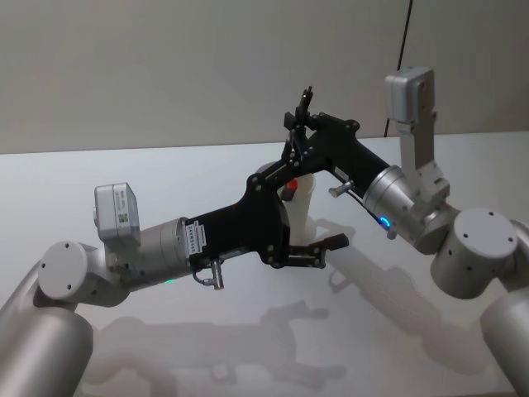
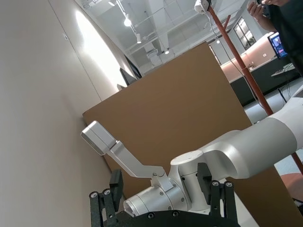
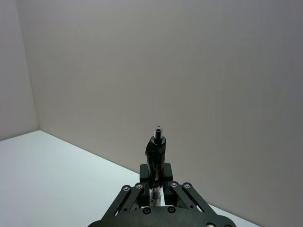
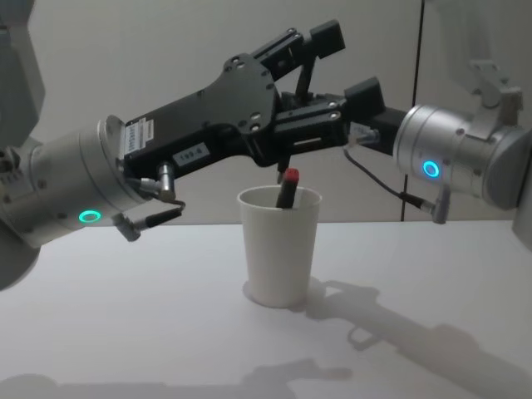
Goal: Place the pen into the pen holder.
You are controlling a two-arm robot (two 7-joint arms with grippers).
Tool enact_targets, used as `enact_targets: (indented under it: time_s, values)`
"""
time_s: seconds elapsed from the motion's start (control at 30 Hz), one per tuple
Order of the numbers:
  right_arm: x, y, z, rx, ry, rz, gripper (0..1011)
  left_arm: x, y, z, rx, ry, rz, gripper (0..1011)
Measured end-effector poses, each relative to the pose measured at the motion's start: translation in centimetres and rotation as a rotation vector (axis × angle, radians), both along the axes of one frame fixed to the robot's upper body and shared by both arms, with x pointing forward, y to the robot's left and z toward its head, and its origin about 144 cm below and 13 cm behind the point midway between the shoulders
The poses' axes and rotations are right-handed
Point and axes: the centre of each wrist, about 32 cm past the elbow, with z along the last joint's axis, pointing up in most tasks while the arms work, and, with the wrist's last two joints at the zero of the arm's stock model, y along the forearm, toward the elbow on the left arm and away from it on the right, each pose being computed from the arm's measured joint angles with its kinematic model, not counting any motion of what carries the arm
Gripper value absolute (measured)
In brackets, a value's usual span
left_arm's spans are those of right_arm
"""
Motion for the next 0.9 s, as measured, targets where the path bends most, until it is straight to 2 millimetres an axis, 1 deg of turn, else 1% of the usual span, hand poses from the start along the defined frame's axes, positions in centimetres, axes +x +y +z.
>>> enact_targets:
  time_s: [0.37,0.8,0.87,0.9]
  values:
    - [-0.31,0.44,0.54,-0.011,0.015,0.003,144,0.0,0.0,0.0,0.0,0.0,0.0,1004]
    - [-0.78,0.55,0.82,-0.042,0.042,-0.042,145,0.0,0.0,0.0,0.0,0.0,0.0,1004]
    - [-0.8,0.55,0.81,-0.047,0.046,-0.048,187,0.0,0.0,0.0,0.0,0.0,0.0,1004]
    - [-0.81,0.54,0.81,-0.05,0.048,-0.052,235,0.0,0.0,0.0,0.0,0.0,0.0,1004]
